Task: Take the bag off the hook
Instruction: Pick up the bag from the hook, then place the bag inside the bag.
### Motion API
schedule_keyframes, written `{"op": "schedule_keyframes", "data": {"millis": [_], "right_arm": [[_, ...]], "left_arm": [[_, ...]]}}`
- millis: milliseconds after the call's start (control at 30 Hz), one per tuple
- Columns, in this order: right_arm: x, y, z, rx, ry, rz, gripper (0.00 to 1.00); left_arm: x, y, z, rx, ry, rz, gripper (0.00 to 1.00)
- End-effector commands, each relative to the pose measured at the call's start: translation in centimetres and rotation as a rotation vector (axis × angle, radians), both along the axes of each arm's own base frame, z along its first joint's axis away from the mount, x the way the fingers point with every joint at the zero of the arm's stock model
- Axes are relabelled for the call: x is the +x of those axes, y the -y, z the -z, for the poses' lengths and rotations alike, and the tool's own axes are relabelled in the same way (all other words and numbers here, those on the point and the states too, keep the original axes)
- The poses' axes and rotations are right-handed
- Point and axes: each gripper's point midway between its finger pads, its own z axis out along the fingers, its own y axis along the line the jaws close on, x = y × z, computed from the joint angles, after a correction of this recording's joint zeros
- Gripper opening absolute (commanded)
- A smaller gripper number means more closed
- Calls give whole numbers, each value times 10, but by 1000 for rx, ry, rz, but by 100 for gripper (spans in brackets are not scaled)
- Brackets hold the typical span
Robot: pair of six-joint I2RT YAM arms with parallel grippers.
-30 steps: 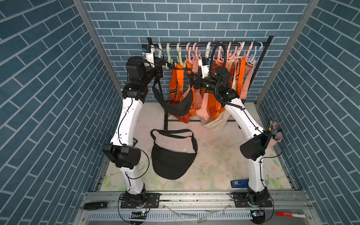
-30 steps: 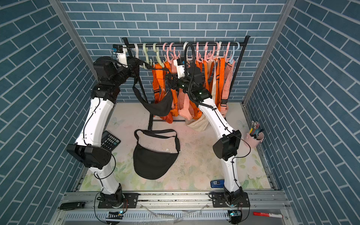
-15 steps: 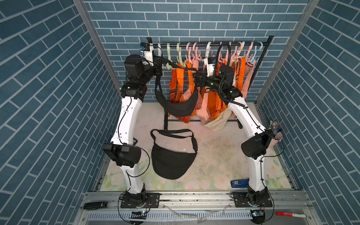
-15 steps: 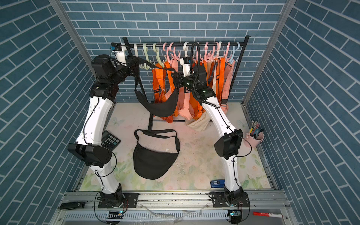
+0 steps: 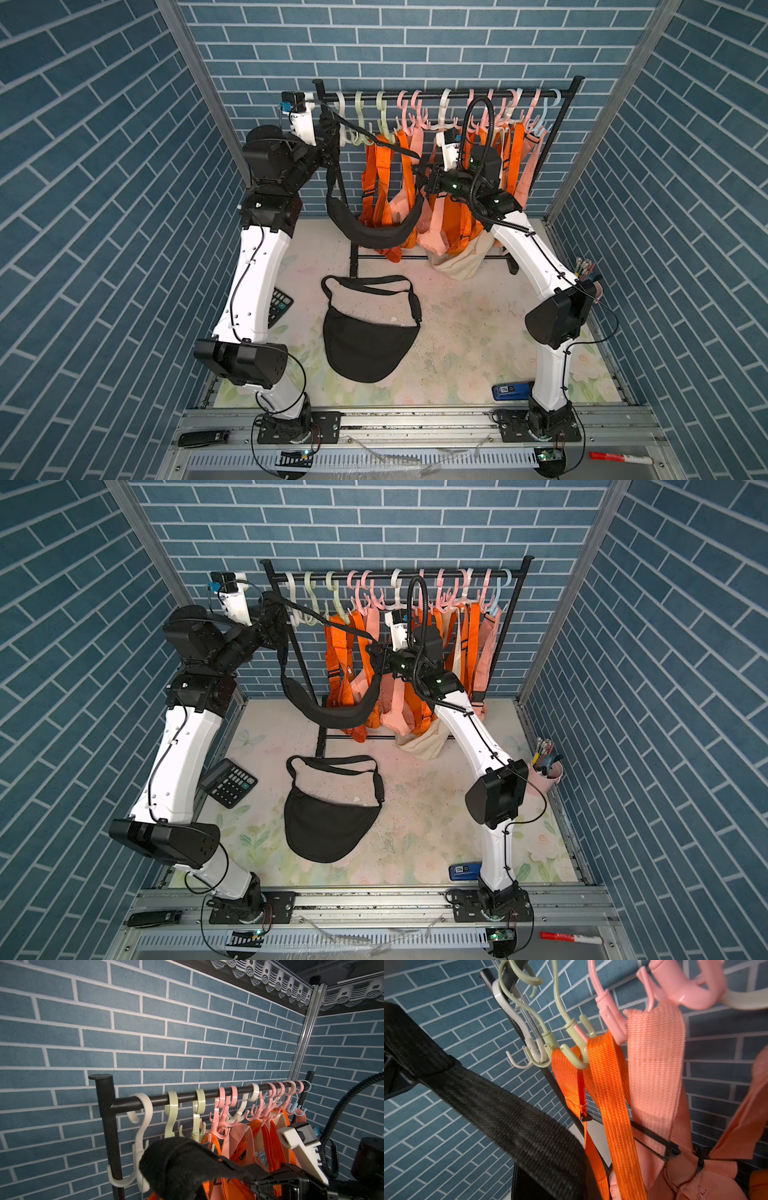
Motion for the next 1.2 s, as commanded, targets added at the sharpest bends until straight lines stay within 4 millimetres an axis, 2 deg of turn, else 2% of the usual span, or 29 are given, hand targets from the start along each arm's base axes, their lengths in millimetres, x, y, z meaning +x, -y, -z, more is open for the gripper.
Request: {"op": "schedule_keyframes", "data": {"millis": [0,200,600,900,1167], "right_arm": [[-32,9,-44,57,81,-24,0],[-67,17,-43,36,99,-28,0],[-141,34,-30,-69,179,13,0],[-191,41,-22,-151,228,29,0],[-221,48,-6,-185,205,25,0]], "left_arm": [[-26,-5,-21,-15,85,-2,0],[-66,-12,-14,-9,105,-15,0],[-121,-20,29,2,46,-18,0],[-152,-24,63,-44,-14,-7,0],[-179,-31,94,5,-69,-37,0]]}}
